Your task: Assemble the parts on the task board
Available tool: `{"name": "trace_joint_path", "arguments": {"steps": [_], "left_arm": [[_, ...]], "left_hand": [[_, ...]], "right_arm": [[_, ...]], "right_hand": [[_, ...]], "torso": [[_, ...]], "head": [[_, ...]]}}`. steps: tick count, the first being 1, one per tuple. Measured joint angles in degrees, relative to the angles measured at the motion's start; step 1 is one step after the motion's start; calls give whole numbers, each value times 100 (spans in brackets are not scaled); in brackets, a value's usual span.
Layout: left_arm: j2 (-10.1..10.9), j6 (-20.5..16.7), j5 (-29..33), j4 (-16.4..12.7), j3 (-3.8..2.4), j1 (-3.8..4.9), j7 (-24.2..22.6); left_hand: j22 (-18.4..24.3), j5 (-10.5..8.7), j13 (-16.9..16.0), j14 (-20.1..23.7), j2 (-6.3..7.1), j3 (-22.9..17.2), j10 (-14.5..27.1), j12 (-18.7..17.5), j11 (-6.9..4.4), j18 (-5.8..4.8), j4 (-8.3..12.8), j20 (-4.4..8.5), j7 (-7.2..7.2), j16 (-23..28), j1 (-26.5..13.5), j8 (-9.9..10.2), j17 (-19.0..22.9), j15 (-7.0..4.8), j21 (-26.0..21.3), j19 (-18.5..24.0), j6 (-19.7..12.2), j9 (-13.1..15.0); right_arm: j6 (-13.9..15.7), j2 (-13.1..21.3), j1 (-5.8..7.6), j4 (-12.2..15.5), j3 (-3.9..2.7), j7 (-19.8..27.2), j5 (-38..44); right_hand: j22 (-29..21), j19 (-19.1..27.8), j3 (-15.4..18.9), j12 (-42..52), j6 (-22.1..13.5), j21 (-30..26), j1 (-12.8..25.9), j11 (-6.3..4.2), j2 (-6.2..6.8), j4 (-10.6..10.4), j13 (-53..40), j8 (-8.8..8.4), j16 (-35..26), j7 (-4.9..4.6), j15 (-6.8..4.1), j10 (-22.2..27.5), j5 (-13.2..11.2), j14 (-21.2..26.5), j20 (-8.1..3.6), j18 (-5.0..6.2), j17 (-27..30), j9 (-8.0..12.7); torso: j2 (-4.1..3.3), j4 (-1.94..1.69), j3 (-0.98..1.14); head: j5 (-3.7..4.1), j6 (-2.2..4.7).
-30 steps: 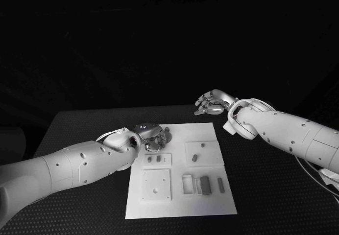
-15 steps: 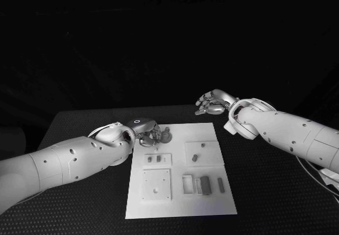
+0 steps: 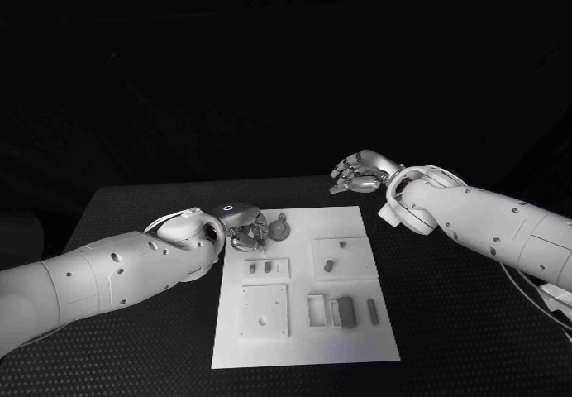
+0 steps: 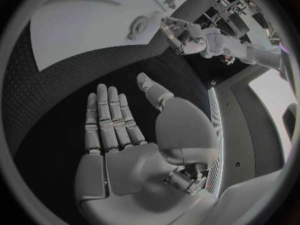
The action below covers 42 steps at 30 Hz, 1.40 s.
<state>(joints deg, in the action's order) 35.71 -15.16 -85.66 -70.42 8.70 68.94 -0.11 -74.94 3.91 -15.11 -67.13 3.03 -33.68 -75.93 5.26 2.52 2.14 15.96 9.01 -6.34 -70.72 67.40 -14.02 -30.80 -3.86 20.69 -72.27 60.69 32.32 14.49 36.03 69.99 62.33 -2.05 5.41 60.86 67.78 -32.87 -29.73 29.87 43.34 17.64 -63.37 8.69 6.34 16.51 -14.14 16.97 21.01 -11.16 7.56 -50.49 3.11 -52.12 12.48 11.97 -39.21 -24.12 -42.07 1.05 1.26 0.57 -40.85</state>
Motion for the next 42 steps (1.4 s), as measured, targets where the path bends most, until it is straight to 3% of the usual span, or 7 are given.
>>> {"name": "trace_joint_path", "arguments": {"steps": [42], "left_arm": [[-59,272,-76,56,136,4,20]], "left_hand": [[3,-23,-15,1,17,-16,11,-27,-11,-1,-14,-12,-4,1,-1,4,9,1,0,9,-15,-6]], "right_arm": [[0,9,-1,4,0,0,-1]], "right_hand": [[16,0,0,-23,0,-23,0,0,0,0,29,0,0,0,0,-41,0,0,0,0,-1,4]], "torso": [[-1,9,4]], "head": [[2,-30]]}}
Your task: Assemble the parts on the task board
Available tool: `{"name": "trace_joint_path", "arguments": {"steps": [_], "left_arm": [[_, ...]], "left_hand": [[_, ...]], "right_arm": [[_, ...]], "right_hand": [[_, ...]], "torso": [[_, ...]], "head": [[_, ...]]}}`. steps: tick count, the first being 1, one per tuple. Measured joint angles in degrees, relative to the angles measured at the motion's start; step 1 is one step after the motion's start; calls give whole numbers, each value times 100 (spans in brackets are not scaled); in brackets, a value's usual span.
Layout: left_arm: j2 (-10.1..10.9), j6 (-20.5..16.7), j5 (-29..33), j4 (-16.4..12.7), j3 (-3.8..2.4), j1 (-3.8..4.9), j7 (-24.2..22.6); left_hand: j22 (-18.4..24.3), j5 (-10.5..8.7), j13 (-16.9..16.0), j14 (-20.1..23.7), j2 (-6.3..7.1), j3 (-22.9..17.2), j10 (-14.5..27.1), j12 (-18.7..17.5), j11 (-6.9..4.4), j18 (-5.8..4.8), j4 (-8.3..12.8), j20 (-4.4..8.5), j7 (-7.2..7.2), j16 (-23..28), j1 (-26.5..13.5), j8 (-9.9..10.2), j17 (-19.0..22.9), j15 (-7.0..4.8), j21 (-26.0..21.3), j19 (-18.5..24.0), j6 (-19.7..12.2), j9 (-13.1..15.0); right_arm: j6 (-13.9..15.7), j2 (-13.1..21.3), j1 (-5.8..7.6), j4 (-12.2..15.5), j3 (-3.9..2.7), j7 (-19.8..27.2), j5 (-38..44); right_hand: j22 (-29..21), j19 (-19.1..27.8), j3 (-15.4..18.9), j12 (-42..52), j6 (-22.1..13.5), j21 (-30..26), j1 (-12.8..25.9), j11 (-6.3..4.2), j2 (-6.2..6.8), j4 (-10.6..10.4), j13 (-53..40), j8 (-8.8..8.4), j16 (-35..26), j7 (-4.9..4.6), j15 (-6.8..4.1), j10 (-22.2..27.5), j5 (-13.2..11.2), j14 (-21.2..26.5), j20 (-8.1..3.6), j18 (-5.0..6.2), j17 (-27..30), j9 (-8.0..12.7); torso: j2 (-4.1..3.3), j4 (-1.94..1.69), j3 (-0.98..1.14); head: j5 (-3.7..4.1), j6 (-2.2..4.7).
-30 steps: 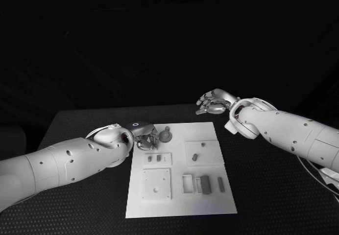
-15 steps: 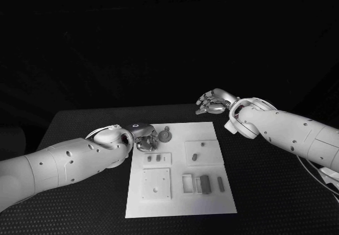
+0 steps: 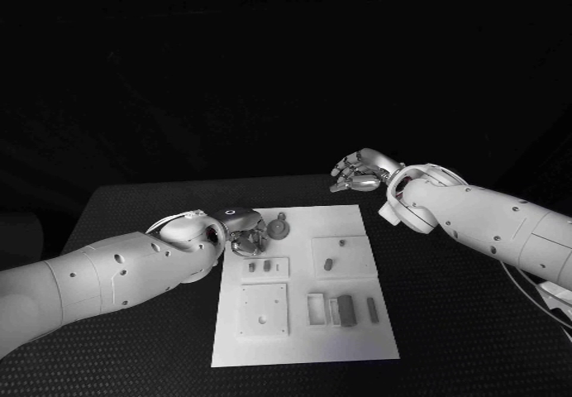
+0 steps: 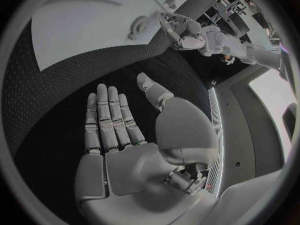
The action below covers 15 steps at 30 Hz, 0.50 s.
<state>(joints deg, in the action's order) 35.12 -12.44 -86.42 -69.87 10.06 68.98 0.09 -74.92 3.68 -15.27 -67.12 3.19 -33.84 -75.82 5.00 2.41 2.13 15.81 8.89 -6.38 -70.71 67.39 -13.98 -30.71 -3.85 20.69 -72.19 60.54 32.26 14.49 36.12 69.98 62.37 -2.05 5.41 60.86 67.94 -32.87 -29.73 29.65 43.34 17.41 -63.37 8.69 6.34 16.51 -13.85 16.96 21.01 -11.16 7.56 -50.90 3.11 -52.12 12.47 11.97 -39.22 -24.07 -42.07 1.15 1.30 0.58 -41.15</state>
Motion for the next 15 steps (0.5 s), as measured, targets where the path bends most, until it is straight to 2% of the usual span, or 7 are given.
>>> {"name": "trace_joint_path", "arguments": {"steps": [7,15], "left_arm": [[-48,36,-31,37,25,7,23],[-133,59,-102,144,112,28,23]], "left_hand": [[0,6,-2,0,1,0,1,0,-1,0,0,-1,6,0,0,1,0,0,0,0,-8,-1],[1,30,-5,0,15,-1,-12,1,12,2,2,-9,11,0,-1,2,0,0,0,-8,-13,6]], "right_arm": [[0,-1,0,0,0,0,0],[0,-5,0,0,0,0,0]], "right_hand": [[5,0,0,0,0,0,0,0,0,0,3,0,-21,0,0,0,0,0,0,0,0,4],[5,0,0,0,0,0,0,0,0,0,9,0,-21,0,0,0,0,0,0,0,0,4]], "torso": [[-1,1,2],[-1,4,3]], "head": [[3,-5],[8,-16]]}}
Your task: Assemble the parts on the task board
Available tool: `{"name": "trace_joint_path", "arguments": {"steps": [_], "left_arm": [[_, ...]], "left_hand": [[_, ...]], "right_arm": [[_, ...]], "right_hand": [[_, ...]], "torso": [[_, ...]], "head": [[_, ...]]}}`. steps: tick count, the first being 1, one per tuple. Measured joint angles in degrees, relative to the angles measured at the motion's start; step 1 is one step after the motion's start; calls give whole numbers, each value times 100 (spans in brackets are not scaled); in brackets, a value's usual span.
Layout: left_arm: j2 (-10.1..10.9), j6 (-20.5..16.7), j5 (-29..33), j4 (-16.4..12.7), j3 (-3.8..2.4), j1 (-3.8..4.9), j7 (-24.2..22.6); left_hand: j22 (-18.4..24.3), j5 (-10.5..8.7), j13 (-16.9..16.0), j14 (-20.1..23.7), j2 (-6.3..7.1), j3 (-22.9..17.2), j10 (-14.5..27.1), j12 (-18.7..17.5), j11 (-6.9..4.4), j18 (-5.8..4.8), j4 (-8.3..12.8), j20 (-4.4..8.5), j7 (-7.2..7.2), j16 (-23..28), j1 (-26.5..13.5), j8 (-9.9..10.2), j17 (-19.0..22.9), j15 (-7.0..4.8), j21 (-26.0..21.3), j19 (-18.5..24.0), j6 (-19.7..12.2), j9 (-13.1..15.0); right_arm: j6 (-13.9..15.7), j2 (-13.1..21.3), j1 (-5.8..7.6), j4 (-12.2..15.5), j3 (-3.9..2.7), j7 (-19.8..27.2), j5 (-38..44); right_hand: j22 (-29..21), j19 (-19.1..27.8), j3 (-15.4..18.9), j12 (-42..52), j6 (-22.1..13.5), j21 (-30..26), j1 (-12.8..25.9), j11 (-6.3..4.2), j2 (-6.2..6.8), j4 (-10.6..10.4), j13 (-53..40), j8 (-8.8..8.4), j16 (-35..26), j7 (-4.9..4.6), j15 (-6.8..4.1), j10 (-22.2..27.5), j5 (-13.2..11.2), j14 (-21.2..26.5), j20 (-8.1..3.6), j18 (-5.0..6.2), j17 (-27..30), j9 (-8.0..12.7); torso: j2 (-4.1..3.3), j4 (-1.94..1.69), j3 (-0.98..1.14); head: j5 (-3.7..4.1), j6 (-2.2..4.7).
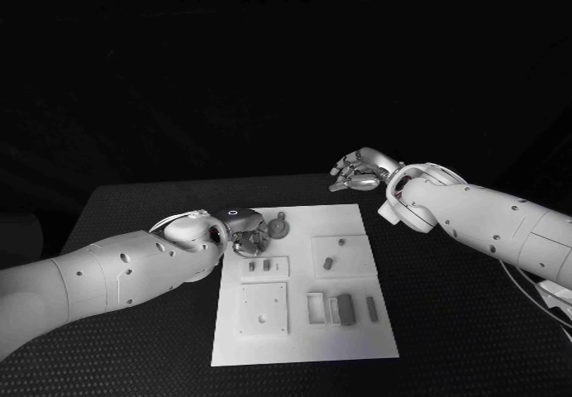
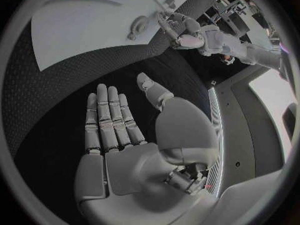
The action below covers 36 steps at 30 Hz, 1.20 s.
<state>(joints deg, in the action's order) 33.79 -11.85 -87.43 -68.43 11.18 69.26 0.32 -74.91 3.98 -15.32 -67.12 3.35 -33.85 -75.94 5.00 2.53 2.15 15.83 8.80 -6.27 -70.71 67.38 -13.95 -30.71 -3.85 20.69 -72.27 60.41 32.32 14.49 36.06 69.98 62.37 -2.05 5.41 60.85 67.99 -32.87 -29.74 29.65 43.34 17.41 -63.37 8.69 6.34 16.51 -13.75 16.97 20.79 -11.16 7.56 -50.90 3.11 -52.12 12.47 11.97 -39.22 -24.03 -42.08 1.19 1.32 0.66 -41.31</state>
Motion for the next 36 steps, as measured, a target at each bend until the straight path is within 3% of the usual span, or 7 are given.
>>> {"name": "trace_joint_path", "arguments": {"steps": [17,22,36], "left_arm": [[-19,-13,-30,34,11,-19,4],[1,-29,3,23,14,-24,1],[50,-33,72,30,37,-52,9]], "left_hand": [[1,0,-14,0,0,0,-2,-59,2,-2,0,21,-36,1,0,4,1,0,0,23,-29,-26],[1,0,-13,39,76,-1,98,-88,50,-3,-1,11,-168,0,-45,100,14,39,0,32,-233,-81],[-3,0,-37,70,201,-1,205,-106,84,-1,-2,1,-239,-1,-6,356,27,69,-1,42,-867,-250]], "right_arm": [[0,-2,0,9,0,0,0],[0,5,0,9,0,0,0],[0,9,-5,6,0,-1,-1]], "right_hand": [[5,0,0,-22,0,0,0,0,0,0,10,0,0,0,0,0,0,0,0,0,0,-1],[12,0,0,-22,0,-22,0,0,0,0,14,0,0,0,0,0,0,0,0,0,0,5],[17,0,0,-22,0,-22,0,0,0,0,23,0,-22,0,0,0,0,0,0,0,0,4]], "torso": [[0,-3,0],[1,-4,-1],[1,-9,-6]], "head": [[15,-12],[19,-14],[28,-8]]}}
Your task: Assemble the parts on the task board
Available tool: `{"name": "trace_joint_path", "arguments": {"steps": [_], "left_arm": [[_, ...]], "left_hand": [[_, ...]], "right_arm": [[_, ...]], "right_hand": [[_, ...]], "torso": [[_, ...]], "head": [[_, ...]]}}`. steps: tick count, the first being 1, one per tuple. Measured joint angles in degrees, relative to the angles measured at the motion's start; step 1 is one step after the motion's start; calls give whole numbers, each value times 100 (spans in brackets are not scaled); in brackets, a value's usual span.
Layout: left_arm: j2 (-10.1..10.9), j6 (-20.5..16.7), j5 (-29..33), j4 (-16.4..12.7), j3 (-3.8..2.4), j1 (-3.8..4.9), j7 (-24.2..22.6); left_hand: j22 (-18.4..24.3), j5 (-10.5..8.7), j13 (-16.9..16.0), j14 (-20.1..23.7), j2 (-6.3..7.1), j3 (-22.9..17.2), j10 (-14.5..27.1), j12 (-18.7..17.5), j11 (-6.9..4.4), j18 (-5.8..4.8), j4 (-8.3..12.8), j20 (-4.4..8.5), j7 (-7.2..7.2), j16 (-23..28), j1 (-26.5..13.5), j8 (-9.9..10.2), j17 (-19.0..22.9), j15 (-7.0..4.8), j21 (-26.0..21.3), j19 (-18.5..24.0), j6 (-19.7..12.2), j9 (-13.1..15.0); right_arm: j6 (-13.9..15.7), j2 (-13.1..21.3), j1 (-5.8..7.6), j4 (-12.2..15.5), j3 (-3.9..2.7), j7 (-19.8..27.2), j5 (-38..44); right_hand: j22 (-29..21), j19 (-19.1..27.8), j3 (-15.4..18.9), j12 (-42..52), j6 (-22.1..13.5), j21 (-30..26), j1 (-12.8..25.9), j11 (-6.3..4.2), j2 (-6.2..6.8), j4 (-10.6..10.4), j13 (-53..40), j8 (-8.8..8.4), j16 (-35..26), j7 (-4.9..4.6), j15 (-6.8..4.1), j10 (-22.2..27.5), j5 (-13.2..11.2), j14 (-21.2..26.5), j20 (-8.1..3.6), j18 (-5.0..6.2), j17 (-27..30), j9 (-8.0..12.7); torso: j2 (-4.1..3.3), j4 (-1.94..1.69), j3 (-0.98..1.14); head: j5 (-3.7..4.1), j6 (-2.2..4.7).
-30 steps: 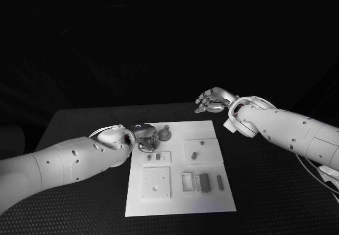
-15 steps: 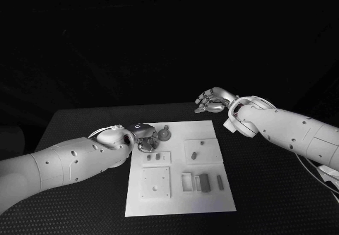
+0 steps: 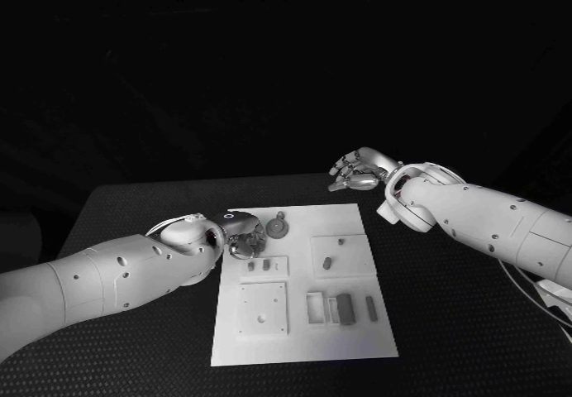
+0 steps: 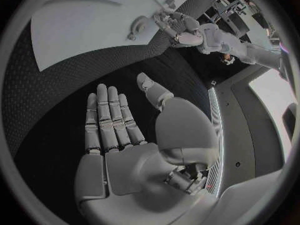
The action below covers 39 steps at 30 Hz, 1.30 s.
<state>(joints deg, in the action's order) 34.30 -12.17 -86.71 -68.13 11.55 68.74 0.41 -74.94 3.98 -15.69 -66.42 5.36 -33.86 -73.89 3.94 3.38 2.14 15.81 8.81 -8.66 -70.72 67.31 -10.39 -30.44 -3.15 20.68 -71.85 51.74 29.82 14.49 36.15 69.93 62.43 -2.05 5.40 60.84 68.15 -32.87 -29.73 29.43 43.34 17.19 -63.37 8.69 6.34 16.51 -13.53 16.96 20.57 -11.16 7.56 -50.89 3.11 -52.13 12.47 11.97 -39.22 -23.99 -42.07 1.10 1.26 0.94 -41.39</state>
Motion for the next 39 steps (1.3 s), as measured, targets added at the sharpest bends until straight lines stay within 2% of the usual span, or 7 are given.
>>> {"name": "trace_joint_path", "arguments": {"steps": [17,21,22,25,33,37,39], "left_arm": [[153,-77,38,41,-12,2,15],[312,-169,178,107,-39,-3,15],[352,-187,253,132,-68,-9,15],[506,-266,675,217,-168,-17,15],[891,-510,2878,226,-383,-1,-178],[1044,-492,4153,80,-438,3,-518],[1081,-454,4794,20,-457,6,-696]], "left_hand": [[1,0,-11,21,8,0,62,-1,0,5,0,-2,-21,0,8,46,12,21,-1,1,-161,-31],[2,0,-25,87,59,0,129,-1,39,9,0,-63,-31,23,-6,-51,49,62,-60,66,-76,-13],[2,0,-17,179,82,-8,211,-8,76,9,-8,-93,-52,90,-29,-77,79,87,-118,154,-48,-5],[18,0,16,462,117,-65,455,-27,167,7,-65,-186,-63,381,-64,-91,219,180,-358,452,-38,2],[241,-29,-17,592,194,-47,563,-27,236,2,-142,-290,-143,838,-141,-176,433,262,-720,642,-58,9],[409,-49,-60,758,132,73,563,-4,238,1,-179,-328,-145,1175,-292,-224,575,305,-983,862,-57,15],[520,-49,-90,795,87,171,561,1,241,3,-164,-354,-145,1367,-383,-271,649,317,-1131,931,-57,23]], "right_arm": [[-7,102,-35,98,-1,-18,48],[-76,245,-66,231,5,-41,319],[-117,290,-68,277,14,-51,395],[-279,424,-84,433,76,-87,674],[-493,741,-148,836,244,-183,1635],[-501,821,-199,1045,372,-228,2200],[-491,849,-208,1138,529,-252,2489]], "right_hand": [[25,0,0,-22,0,-23,-41,-2,-41,0,29,38,0,0,11,-48,0,-52,0,0,-6,5],[108,-442,0,-22,216,144,-98,-133,-98,0,46,200,230,-16,-176,-385,0,-545,-43,1,-135,-34],[137,-660,-14,-22,289,244,-98,-184,-98,-9,56,239,351,-6,-285,-528,0,-766,-66,95,-193,-52],[157,-1074,-41,-192,392,375,-98,-254,-98,9,145,281,524,51,-505,-792,0,-1127,-103,184,-308,-69],[157,-1591,-73,-741,503,423,-98,-297,-98,9,355,304,672,111,-704,-1219,0,-1530,-233,184,-498,-76],[169,-1772,-73,-914,533,479,-136,-304,-60,9,403,304,776,101,-758,-1274,0,-1684,-296,184,-593,-75],[170,-1782,-73,-949,549,486,-140,-290,-56,9,412,304,777,116,-773,-1295,0,-1701,-306,185,-616,-75]], "torso": [[1,2,1],[1,-1,1],[1,-1,0],[2,-4,1],[4,-1,3],[7,-2,3],[7,1,1]], "head": [[5,27],[24,57],[33,65],[54,86],[90,108],[99,114],[94,118]]}}
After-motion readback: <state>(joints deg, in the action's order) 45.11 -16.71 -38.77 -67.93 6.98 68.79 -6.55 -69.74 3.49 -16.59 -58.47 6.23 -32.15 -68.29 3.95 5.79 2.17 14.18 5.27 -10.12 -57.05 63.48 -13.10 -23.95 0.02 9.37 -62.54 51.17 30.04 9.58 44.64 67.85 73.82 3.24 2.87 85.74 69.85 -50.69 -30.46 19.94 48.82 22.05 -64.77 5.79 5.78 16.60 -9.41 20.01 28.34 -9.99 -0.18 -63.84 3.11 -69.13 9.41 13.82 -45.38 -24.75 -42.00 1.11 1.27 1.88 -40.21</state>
